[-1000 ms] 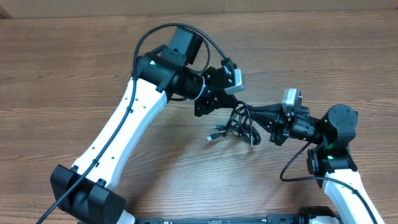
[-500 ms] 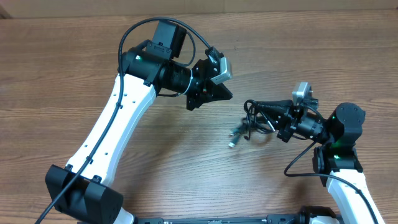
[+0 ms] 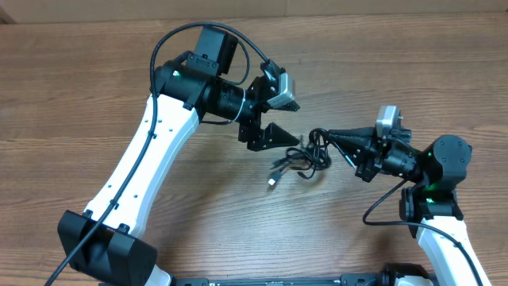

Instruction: Untangle cables

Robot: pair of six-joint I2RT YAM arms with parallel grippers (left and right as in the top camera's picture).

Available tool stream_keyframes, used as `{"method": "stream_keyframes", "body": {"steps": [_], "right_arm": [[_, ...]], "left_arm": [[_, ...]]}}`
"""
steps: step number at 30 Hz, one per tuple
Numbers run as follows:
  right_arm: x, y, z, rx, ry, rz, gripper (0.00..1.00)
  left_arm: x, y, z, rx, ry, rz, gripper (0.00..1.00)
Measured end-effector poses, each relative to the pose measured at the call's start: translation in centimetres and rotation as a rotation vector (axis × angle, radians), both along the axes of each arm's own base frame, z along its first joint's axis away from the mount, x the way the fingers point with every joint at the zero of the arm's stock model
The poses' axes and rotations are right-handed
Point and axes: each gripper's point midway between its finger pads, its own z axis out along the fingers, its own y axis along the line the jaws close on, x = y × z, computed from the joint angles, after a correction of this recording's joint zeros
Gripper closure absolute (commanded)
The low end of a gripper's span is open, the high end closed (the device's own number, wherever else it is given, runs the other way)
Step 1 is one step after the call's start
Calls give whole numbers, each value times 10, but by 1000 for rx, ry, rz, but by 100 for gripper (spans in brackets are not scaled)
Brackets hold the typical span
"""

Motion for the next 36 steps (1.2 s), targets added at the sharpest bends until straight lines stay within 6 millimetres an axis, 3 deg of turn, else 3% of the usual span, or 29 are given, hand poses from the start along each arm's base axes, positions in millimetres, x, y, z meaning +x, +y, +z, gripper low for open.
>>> {"method": "stream_keyframes", "body": {"steps": [4,10,17,27,29,32,33,34,36], "right_arm": [[-2,1,10,21,-13,10,96],[-6,1,30,69,-37,17,96],[-11,0,51,132,-40,21,96],[-12,0,54,170,24,27,96],[-12,0,55,172,28,28,96],[-12,0,55,174,31,28,96],[-11,0,55,174,31,28,96],[-12,0,55,175,33,28,96],[-12,0,54,175,35,28,96]], "left_arm": [[-4,1,-1,9,29,-1,0],[-8,1,-2,13,46,-8,0],[-18,-15,3,-16,16,-62,0],[-25,-27,8,-51,-24,-105,0],[-25,-27,9,-53,-24,-107,13],[-25,-27,10,-57,-24,-109,60],[-25,-27,10,-57,-25,-110,66],[-25,-28,10,-59,-26,-110,65],[-25,-28,10,-62,-30,-113,53]]}}
